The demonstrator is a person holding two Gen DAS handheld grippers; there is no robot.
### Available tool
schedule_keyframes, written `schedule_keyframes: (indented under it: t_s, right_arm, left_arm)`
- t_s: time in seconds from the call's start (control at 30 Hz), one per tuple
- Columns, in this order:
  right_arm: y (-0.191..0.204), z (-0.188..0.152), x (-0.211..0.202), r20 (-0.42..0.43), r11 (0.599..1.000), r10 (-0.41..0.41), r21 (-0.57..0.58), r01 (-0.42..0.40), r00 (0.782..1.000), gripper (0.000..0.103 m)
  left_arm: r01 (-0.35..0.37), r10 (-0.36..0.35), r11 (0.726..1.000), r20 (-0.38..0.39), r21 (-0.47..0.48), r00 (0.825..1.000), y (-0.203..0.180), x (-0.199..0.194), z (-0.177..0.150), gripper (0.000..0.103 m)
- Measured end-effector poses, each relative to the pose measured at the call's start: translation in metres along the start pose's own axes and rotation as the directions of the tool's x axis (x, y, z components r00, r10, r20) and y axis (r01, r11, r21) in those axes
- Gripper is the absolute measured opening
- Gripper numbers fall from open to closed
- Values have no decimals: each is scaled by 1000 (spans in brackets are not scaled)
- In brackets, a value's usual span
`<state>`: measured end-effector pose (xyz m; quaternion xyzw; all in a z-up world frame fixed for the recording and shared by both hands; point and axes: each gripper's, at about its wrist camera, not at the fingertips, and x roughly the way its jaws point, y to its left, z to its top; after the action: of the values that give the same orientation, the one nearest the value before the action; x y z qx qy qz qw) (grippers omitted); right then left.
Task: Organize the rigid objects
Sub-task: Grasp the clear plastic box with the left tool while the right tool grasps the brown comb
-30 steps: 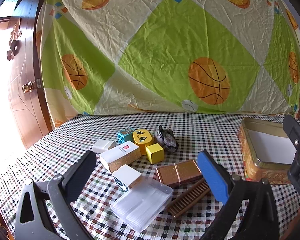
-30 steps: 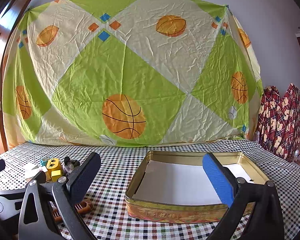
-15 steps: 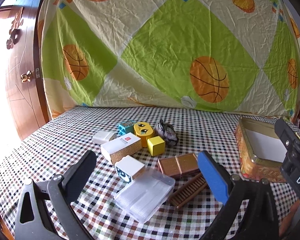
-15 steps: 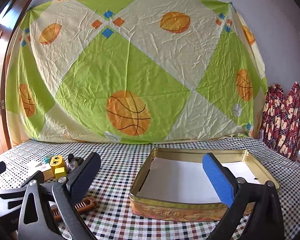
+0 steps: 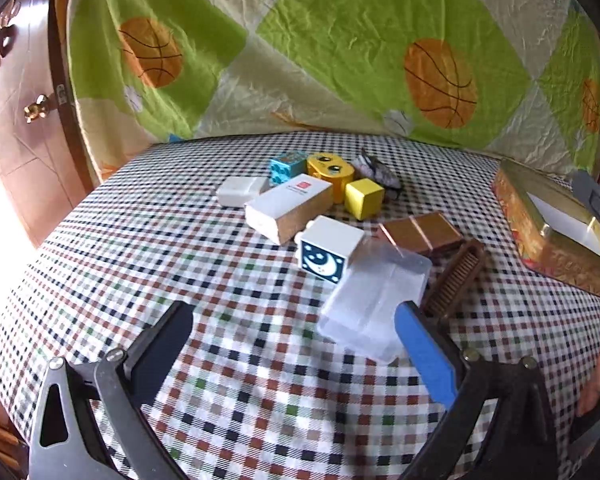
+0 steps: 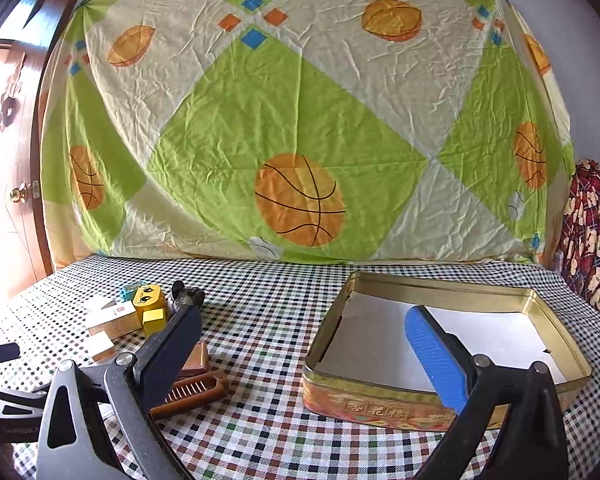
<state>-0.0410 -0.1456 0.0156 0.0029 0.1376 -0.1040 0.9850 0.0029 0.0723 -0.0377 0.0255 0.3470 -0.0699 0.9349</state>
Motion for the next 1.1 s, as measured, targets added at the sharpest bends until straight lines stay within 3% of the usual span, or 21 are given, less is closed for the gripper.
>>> schedule_keyframes:
  t_s: [0.13, 0.27, 0.4, 0.5, 0.57, 0.93, 1.03, 1.1]
  right_arm:
    - [0, 0, 1, -8, 1000, 2, 0, -2, 1000, 102]
    - [0, 0, 1, -10, 1000, 2, -2, -2, 1000, 102]
    - [0, 0, 1, -13, 1000, 1, -4, -1, 1000, 102]
    - [0, 0, 2, -14, 1000, 1, -7, -1, 1000, 102]
    - [1, -1, 2, -13, 1000, 1, -6, -1, 1000, 102]
    - [4, 0, 5, -25, 1000, 9, -21, -9, 1000, 102]
    - [4, -1, 5, -24, 1000, 6, -24, -7, 1000, 102]
    - [4, -2, 5, -50, 1000, 13, -20, -14, 999, 102]
  left_arm:
    - [79, -78, 996, -46, 36, 996, -14, 11, 12, 102]
    - [78, -73, 995, -83, 68, 994, -28, 29, 25, 87]
    - [123, -111, 988, -126, 89, 986, -39, 44, 27, 80]
    - [159, -149, 985, -130, 70, 980, -40, 45, 28, 70]
    - [179, -169, 982, -131, 65, 977, -40, 49, 30, 52]
    - [190, -184, 981, -145, 28, 972, -14, 20, 6, 54]
    - [183, -181, 983, -164, -5, 970, -9, 19, 6, 74]
    - [182, -180, 983, -159, 1, 971, -7, 16, 5, 78]
